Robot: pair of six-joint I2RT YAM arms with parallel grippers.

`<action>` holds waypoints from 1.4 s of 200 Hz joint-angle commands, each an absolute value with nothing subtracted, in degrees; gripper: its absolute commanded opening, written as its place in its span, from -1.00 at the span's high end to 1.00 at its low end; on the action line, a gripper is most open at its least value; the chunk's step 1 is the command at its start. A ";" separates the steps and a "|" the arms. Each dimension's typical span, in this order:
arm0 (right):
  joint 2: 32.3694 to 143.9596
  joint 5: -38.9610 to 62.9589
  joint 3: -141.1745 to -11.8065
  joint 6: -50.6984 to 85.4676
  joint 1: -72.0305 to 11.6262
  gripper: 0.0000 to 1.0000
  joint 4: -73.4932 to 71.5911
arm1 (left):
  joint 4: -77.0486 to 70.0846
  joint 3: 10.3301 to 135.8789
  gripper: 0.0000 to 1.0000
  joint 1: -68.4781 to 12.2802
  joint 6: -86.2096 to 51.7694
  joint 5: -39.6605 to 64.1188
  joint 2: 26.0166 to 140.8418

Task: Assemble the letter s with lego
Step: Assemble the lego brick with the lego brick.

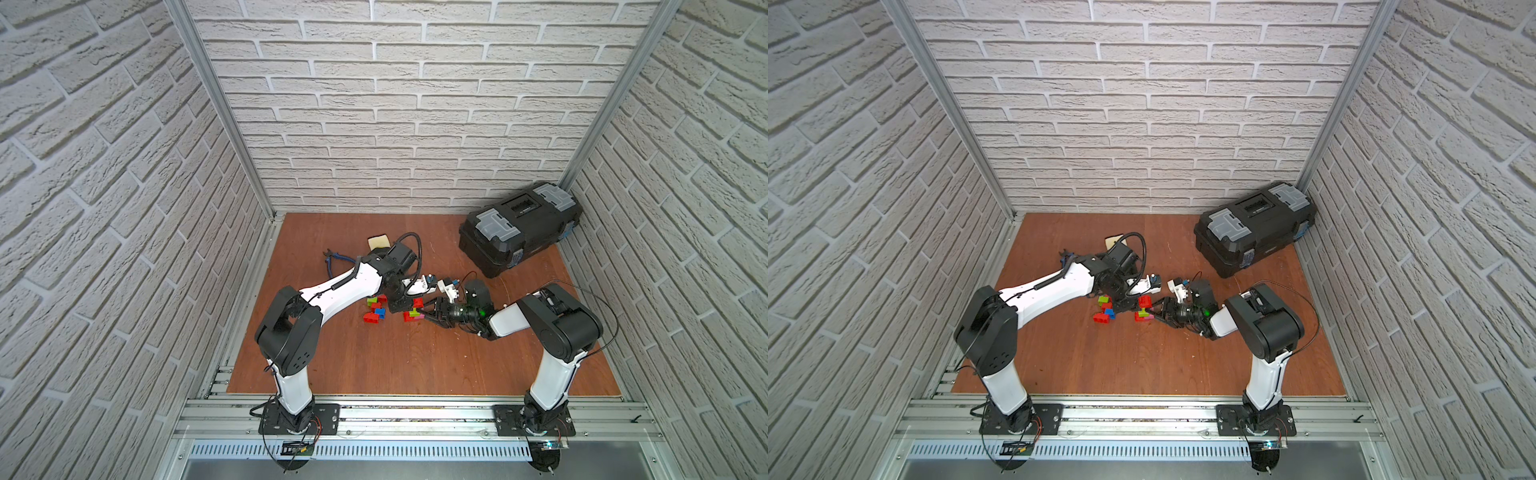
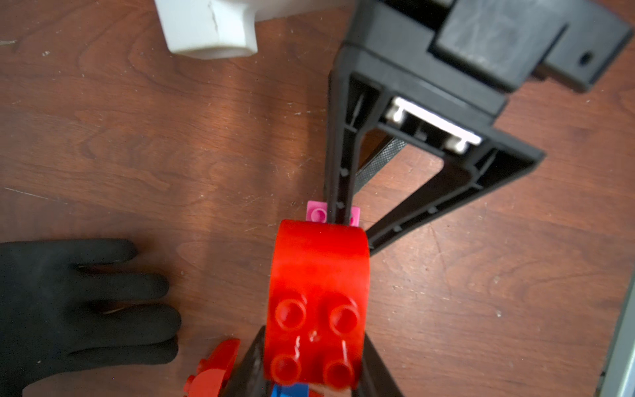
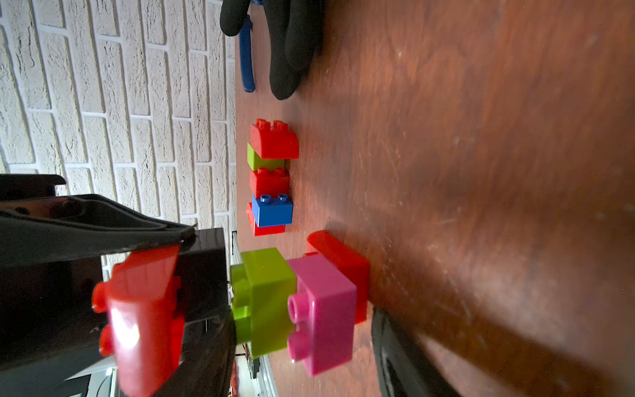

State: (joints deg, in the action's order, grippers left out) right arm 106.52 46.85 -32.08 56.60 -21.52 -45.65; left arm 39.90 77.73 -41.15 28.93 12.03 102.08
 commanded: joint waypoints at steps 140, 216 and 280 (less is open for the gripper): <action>109.35 45.02 -30.94 55.37 -20.55 -0.24 -42.80 | 41.77 77.09 0.61 -40.98 30.06 15.51 103.01; 109.54 44.91 -30.83 55.24 -20.43 -0.24 -42.50 | 40.36 76.42 0.62 -41.40 30.41 11.02 104.49; 109.90 44.82 -30.16 55.37 -20.31 -0.24 -43.37 | 40.65 75.72 0.63 -43.30 30.15 7.86 105.90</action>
